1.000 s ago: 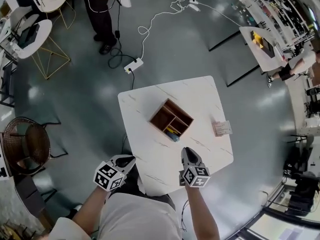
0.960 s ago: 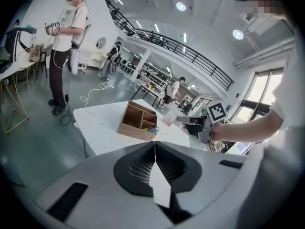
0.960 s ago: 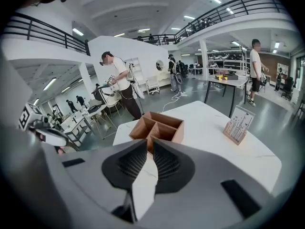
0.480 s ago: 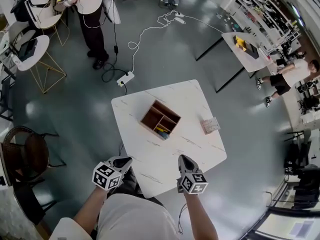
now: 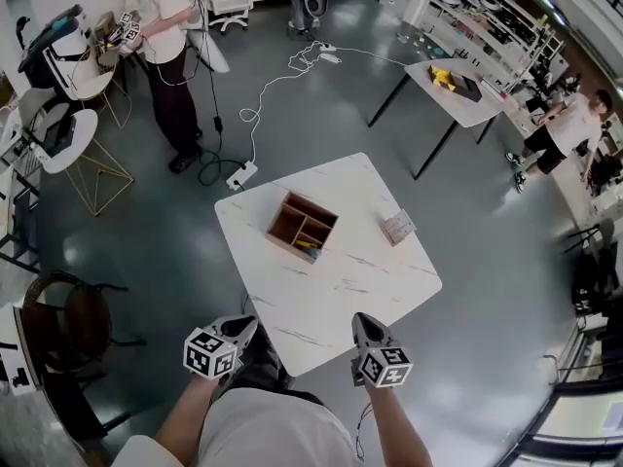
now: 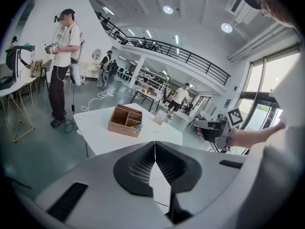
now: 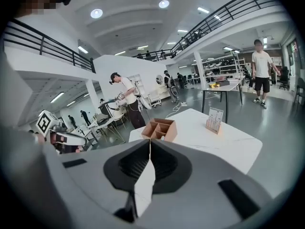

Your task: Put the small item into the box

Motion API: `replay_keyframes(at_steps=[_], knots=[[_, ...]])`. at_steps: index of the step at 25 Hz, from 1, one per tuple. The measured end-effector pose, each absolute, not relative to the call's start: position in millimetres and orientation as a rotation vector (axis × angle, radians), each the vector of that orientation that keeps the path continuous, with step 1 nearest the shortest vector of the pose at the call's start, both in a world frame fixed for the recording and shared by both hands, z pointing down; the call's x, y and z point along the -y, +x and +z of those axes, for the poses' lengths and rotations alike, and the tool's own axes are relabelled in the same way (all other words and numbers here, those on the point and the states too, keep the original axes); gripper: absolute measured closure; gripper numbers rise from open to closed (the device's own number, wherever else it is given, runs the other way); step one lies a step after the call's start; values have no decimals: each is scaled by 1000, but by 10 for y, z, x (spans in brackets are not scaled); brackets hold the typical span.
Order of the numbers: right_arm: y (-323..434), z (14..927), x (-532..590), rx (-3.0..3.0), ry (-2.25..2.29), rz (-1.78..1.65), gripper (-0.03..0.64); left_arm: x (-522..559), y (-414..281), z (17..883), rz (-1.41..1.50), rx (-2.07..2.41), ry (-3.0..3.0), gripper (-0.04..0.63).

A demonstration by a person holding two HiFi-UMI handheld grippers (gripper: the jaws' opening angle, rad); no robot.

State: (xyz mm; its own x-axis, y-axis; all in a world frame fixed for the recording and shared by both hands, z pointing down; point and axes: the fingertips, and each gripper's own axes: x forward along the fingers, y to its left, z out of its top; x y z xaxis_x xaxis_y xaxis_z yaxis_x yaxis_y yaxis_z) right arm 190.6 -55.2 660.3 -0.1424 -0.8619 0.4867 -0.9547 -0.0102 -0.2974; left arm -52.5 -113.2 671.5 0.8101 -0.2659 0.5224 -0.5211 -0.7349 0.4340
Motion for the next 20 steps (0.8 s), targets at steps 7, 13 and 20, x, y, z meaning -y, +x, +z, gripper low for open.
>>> replay_keyframes(at_steps=[7, 13, 20], knots=[[1872, 6559, -113, 2089, 1979, 895, 588, 591, -640, 6622, 593, 585, 2434, 581], [1774, 6549, -411, 2120, 1954, 892, 588, 297, -799, 6597, 588, 620, 2438, 581], [1678, 6395, -440, 2147, 1967, 861, 588, 308, -997, 6451, 583, 649, 2464, 581]])
